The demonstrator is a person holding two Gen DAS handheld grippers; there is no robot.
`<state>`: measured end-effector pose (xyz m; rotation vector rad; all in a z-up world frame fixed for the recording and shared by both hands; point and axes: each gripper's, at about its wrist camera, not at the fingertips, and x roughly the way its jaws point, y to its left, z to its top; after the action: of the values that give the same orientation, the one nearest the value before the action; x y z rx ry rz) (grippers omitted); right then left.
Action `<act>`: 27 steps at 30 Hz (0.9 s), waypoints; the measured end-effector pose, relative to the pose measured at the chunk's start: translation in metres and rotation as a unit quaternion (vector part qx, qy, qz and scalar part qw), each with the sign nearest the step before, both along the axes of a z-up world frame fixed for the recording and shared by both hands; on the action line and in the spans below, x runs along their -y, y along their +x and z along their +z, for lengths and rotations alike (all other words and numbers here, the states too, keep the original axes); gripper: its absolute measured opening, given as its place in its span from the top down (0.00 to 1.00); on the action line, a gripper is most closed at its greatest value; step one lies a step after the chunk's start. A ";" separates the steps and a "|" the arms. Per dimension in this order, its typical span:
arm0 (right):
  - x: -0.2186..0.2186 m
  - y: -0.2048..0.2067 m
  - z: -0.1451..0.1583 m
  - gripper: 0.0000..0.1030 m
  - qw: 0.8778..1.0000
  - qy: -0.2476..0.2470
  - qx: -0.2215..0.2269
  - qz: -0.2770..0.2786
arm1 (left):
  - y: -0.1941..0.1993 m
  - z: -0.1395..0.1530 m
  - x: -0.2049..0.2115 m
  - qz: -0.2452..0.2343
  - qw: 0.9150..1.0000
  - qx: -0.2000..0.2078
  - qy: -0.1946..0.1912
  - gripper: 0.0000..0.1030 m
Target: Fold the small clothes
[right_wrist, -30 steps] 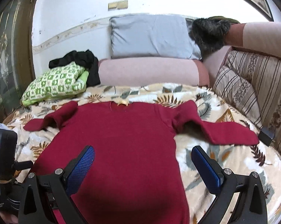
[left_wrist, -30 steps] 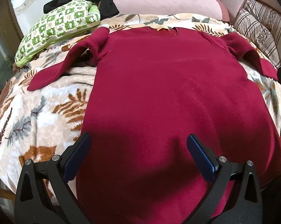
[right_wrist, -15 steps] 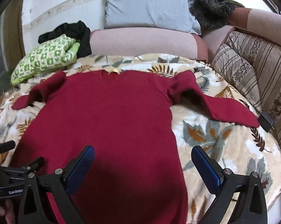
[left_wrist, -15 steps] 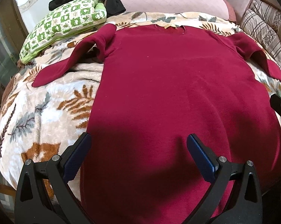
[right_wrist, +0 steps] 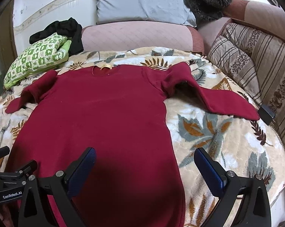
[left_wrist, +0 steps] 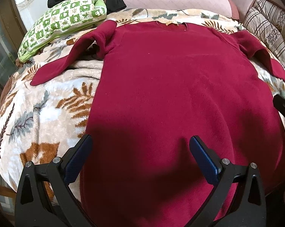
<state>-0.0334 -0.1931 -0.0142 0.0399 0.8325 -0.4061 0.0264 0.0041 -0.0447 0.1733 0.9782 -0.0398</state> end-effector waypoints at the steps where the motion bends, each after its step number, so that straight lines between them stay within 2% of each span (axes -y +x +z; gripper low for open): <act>1: 0.000 0.000 0.000 0.00 1.000 -0.001 0.000 -0.001 | 0.000 0.000 0.000 -0.001 1.000 0.000 0.001 0.00; 27: 0.004 -0.001 0.002 0.00 1.000 -0.002 0.005 -0.010 | 0.000 -0.005 0.003 -0.006 1.000 -0.007 0.009 0.00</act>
<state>-0.0342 -0.1968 -0.0121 0.0470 0.8215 -0.4254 0.0262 0.0007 -0.0499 0.1947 0.9908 -0.0427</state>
